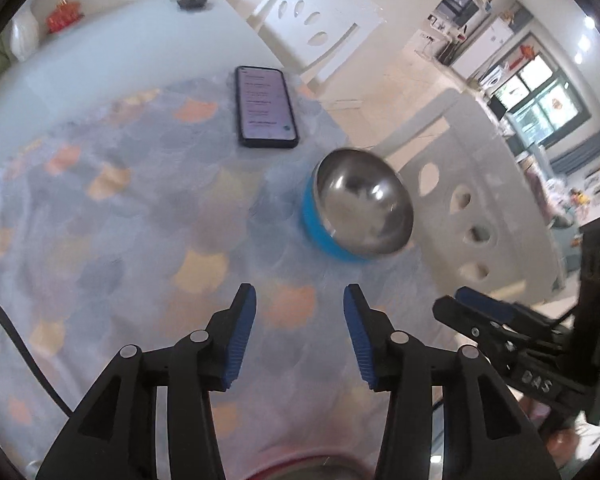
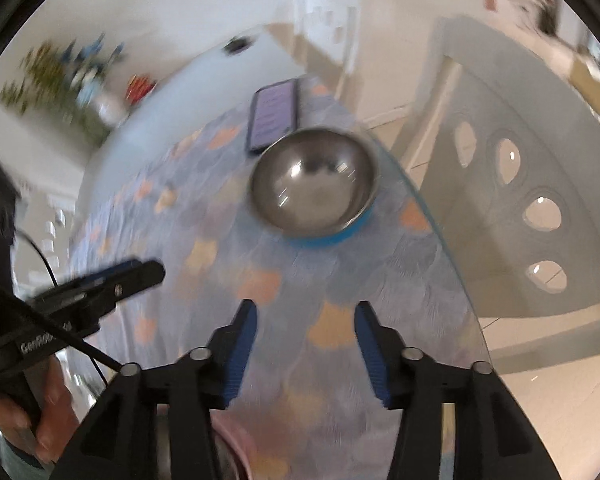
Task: Organize plates and bowls
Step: 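Grasp the rim of the blue-sided steel bowl with the left gripper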
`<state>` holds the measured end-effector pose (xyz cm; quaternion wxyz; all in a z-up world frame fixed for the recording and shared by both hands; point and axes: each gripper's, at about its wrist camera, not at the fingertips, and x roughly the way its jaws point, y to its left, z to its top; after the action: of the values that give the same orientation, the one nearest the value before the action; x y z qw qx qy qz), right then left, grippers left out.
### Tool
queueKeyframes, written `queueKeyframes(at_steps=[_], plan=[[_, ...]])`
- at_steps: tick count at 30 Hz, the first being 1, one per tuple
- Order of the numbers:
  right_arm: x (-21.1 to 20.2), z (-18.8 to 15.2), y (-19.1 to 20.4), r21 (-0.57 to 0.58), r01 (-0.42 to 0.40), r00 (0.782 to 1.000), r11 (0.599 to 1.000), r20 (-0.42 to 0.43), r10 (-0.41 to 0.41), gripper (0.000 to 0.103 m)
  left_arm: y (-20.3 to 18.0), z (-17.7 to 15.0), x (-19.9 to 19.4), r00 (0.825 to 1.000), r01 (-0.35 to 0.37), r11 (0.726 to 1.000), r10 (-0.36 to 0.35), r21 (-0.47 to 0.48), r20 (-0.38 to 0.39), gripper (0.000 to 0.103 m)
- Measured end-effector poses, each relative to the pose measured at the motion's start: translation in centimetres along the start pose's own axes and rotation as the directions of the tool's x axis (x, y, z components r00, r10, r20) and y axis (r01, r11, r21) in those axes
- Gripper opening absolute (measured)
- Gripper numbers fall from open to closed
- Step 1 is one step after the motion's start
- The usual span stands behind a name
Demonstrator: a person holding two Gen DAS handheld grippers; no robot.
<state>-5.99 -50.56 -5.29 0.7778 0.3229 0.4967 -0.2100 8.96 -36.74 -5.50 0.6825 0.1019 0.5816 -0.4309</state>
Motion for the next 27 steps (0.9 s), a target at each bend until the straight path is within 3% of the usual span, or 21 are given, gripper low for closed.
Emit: queueKeyframes(at_steps=[11, 20, 25, 27], plan=[[6.3, 6.4, -3.8, 0.065, 0.042, 0.999, 0.997, -0.03, -0.04, 0.05, -0.8, 4.6, 7.7, 0.998, 0.054, 0.998, -0.055, -0.029, -0.043, 0.041], [10.0, 7.9, -4.9, 0.048, 0.04, 0.997, 0.998, -0.061, -0.037, 0.049, -0.5, 6.0, 11.0, 0.995, 0.07, 0.997, -0.071, -0.022, -0.067, 0.035], [11.1, 7.9, -5.1, 0.045, 0.028, 0.997, 0.999, -0.073, -0.025, 0.049, -0.5, 5.7, 12.2, 0.992, 0.08, 0.997, -0.081, -0.016, -0.093, 0.022], [11.3, 7.7, -4.9, 0.044, 0.02, 0.997, 0.999, -0.072, -0.017, 0.037, -0.6, 5.5, 12.3, 0.994, 0.063, 0.998, -0.063, -0.004, -0.092, 0.017]])
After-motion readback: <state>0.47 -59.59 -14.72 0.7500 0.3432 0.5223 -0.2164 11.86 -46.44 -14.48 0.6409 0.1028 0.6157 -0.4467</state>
